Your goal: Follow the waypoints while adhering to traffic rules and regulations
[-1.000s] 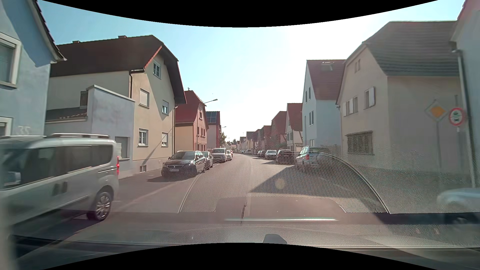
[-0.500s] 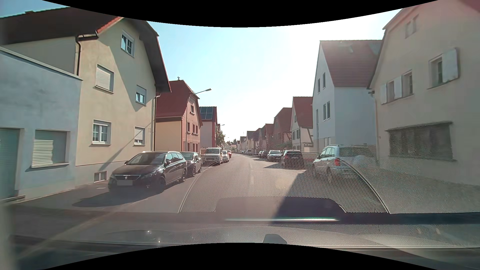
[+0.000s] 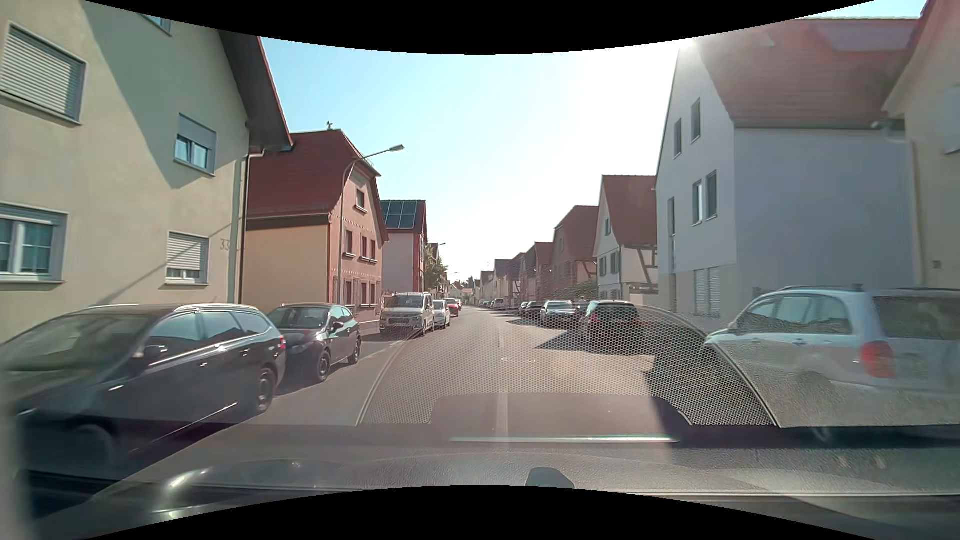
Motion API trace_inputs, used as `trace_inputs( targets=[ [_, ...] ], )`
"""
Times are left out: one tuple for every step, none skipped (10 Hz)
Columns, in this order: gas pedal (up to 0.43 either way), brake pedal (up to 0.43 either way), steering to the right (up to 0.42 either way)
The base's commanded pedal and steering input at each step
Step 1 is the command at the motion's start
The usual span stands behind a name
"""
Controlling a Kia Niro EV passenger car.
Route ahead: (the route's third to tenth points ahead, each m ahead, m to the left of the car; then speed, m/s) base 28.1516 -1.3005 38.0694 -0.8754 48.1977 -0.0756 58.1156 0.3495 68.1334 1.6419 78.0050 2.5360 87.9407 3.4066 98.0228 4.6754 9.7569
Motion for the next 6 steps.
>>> trace_inputs(
  targets=[
    [0.028,0.000,-0.006],
    [0.028,0.000,-0.006],
    [0.028,0.000,-0.006],
    [0.028,0.000,-0.006],
    [0.028,0.000,-0.006],
    [0.028,0.000,-0.005]
  ],
)
